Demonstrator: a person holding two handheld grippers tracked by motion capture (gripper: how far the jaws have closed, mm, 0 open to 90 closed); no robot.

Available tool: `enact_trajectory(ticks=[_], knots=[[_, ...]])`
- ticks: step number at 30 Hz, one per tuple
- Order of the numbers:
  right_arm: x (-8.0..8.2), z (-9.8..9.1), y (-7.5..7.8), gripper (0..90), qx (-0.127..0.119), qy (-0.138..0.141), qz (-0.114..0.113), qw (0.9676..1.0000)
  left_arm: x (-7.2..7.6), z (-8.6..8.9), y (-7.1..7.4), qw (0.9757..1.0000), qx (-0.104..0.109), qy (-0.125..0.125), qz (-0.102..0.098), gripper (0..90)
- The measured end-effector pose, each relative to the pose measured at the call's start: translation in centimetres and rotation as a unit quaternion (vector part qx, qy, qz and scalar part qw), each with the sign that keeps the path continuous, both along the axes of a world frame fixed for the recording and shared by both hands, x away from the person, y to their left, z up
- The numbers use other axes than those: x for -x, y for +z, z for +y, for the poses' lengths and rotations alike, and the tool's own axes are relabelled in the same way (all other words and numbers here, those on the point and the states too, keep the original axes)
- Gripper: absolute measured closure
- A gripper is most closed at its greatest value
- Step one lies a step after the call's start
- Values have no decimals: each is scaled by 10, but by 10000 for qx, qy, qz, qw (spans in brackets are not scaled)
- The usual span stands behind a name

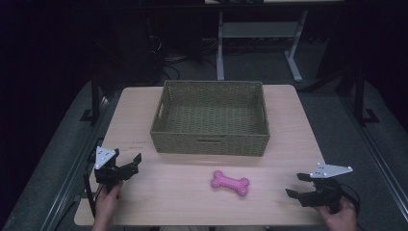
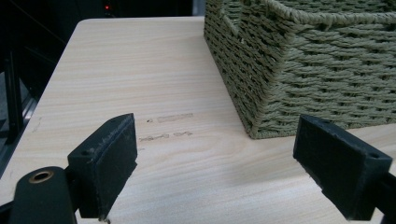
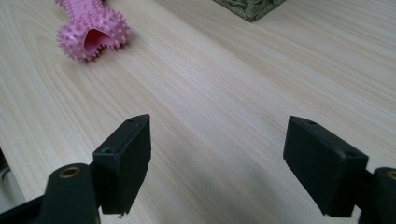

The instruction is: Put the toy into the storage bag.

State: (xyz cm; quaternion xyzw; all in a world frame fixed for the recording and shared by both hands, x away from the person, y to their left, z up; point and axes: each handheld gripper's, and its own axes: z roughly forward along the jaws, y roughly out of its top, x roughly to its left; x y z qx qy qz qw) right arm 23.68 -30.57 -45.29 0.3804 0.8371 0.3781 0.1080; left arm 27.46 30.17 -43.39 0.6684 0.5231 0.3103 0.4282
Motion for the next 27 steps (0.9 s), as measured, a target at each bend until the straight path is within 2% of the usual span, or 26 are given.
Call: enact_trajectory(ticks=[5,8,15,19,20,24,27], knots=[[-1,4,2,223,-11,59,-22,10000,-1,2,0,10000,27,74,22,129],[-3,7,4,222,75,98,-15,9999,0,4,0,10000,44,54,19,130],[-8,14,10,219,102,240,-64,9996,0,2,0,10000,28,-5,4,129],[-11,20,14,189,69,324,35,9994,2,2,0,10000,-46,-86,-19,129],[-14,24,15,182,45,373,119,9992,3,2,0,9999,-47,-82,-66,129],[-16,32,18,158,131,498,201,9985,2,4,0,10000,-23,-41,-38,130],[-18,35,22,158,99,583,241,9980,2,5,-1,10000,-16,-35,-13,129]])
